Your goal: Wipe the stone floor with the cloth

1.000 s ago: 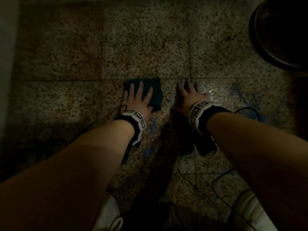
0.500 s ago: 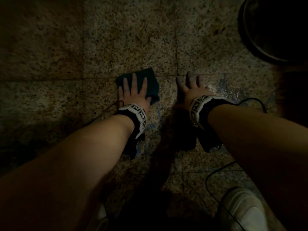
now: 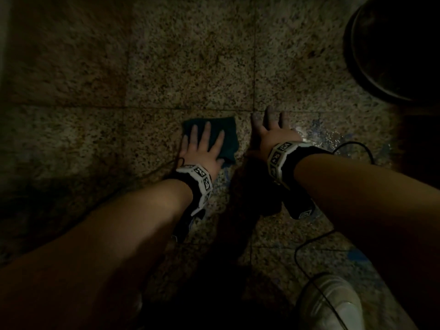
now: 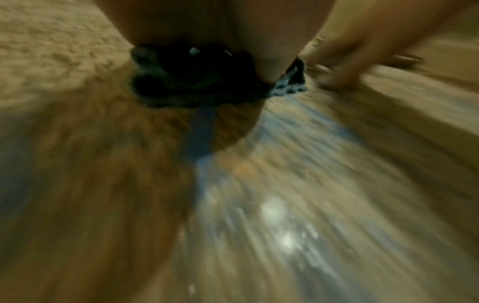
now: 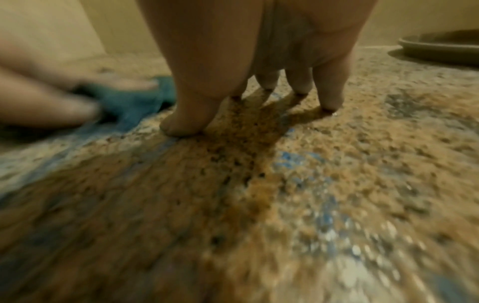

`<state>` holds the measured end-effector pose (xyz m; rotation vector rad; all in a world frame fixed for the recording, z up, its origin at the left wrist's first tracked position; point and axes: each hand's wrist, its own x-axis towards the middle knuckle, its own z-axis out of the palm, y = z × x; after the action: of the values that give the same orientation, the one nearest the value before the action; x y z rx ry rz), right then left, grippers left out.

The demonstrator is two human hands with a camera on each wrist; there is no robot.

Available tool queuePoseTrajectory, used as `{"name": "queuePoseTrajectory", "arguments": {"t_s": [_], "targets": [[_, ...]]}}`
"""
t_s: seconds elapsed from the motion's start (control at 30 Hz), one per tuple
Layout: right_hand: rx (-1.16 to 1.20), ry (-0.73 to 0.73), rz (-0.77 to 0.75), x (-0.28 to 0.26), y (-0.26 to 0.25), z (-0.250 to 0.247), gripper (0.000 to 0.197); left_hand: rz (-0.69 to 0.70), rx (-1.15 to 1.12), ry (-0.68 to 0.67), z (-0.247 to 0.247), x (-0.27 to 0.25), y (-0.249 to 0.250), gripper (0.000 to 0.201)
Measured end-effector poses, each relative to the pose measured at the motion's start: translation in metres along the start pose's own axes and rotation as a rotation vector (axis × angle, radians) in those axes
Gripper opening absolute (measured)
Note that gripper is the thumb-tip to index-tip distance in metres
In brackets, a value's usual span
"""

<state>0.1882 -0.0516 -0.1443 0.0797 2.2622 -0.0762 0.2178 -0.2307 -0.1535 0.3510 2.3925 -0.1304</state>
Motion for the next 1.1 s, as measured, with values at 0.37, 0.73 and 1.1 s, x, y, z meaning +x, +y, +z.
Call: {"name": "queuePoseTrajectory", "arguments": {"t_s": [0.37, 0.73, 1.1], "targets": [[-0.190, 0.061, -0.129, -0.008, 0.025, -0.012, 0.084, -0.057, 0.052, -0.174, -0.010, -0.014, 0.014, 0.064], [-0.123, 0.119, -0.245, -0.006, 0.042, 0.000, 0.079, -0.104, 0.019, -0.085, -0.040, 0.019, 0.046, 0.064], [0.081, 0.305, -0.282, -0.011, 0.021, -0.012, 0.060, -0.071, -0.264, 0.082, -0.037, 0.017, 0.005, 0.078]]}}
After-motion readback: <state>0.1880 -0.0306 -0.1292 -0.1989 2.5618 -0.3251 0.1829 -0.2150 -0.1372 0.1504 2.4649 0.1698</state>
